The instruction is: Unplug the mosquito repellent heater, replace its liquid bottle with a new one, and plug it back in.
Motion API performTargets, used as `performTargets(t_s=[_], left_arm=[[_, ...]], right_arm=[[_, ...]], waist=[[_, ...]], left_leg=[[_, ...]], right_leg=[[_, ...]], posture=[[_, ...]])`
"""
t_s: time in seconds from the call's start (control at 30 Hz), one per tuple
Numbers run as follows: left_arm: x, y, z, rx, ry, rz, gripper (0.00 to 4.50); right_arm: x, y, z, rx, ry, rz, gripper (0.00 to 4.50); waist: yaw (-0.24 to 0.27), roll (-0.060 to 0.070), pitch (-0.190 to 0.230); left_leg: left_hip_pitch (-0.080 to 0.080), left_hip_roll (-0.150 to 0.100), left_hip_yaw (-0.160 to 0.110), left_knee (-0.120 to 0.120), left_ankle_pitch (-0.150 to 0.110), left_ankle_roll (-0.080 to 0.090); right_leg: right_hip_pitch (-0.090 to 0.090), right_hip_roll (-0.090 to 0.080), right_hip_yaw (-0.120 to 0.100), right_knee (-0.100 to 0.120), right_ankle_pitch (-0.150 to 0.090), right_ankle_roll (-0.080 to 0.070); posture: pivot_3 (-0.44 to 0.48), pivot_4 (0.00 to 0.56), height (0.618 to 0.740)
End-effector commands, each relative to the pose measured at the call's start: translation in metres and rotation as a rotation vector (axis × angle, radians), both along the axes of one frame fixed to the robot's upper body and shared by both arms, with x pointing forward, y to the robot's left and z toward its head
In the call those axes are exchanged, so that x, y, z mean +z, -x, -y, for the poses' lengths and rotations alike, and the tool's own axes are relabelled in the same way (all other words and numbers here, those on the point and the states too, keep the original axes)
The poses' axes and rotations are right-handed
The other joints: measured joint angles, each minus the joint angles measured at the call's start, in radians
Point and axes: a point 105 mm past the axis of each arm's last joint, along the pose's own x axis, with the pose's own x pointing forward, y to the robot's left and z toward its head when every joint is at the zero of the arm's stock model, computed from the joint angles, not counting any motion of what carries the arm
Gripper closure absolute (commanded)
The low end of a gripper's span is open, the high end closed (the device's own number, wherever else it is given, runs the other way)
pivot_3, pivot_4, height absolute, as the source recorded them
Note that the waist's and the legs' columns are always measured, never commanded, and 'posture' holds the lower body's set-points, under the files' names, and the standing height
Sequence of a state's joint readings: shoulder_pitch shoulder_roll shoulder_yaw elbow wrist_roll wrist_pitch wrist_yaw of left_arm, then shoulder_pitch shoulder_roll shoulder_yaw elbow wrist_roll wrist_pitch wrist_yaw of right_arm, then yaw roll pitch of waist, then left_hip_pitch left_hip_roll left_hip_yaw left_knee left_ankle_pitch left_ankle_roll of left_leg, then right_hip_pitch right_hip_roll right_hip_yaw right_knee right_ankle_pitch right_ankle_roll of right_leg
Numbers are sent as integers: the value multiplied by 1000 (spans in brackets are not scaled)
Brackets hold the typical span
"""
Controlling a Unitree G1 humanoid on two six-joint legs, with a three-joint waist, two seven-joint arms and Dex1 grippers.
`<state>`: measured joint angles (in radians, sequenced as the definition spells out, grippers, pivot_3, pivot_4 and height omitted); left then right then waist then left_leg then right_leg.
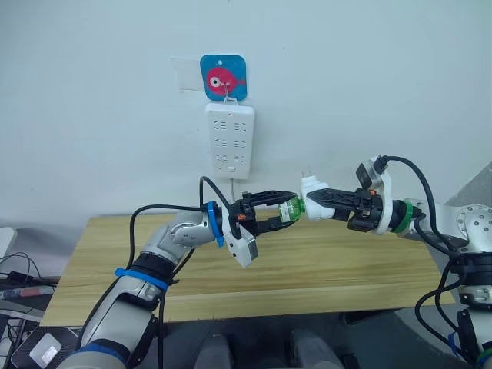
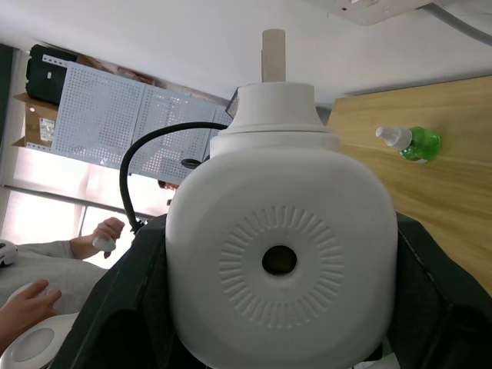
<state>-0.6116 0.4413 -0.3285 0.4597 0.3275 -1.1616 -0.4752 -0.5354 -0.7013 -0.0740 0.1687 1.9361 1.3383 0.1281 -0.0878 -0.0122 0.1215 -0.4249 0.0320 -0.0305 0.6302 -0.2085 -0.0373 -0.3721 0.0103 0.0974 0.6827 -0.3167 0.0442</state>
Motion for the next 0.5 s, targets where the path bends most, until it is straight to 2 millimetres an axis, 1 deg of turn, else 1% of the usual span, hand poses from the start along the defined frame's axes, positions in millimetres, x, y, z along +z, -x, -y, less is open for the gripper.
performTargets(t_s=[0.03,0.07,0.13,0.2,0.3,0.4,0.47,0.5], left_arm=[[19,3,3,-30,117,-110,2210],[22,4,5,-45,145,-177,2210],[27,5,9,-84,172,-406,2210],[33,-1,12,-113,231,-731,2210],[38,4,13,-219,260,-1217,2210],[31,12,7,-343,234,-1687,2210],[22,15,2,-371,219,-1892,2210],[14,16,-1,-373,202,-2011,2210]], right_arm=[[14,5,-1,28,-27,47,1506],[14,5,0,27,-24,46,1506],[15,4,2,29,-23,42,1506],[16,7,3,49,-22,43,1506],[19,14,3,103,-26,49,1506],[19,23,2,164,-26,43,1506],[15,27,2,178,-8,33,1506],[13,29,1,183,2,29,1506]], waist=[[0,0,0],[-1,0,0],[-2,0,0],[-5,0,0],[-10,0,0],[-16,0,0],[-22,0,0],[-24,0,0]], left_leg=[[0,0,0,0,0,0],[0,0,0,0,0,0],[0,0,-1,0,0,0],[-1,0,-1,0,0,0],[-1,0,-4,1,0,0],[0,0,-9,1,0,0],[0,0,-9,1,0,0],[0,0,-9,1,0,0]], right_leg=[[0,0,0,0,0,0],[0,0,0,0,0,0],[0,0,0,0,0,0],[0,0,-1,0,0,0],[0,0,-2,2,0,0],[1,2,-4,3,-1,0],[1,3,-6,3,-1,0],[1,3,-6,3,-1,0]], posture=[[-89,108,740],[-86,108,740],[-85,111,740],[-85,112,740],[-83,105,740],[-77,106,740],[-77,106,740],[-77,103,740]])
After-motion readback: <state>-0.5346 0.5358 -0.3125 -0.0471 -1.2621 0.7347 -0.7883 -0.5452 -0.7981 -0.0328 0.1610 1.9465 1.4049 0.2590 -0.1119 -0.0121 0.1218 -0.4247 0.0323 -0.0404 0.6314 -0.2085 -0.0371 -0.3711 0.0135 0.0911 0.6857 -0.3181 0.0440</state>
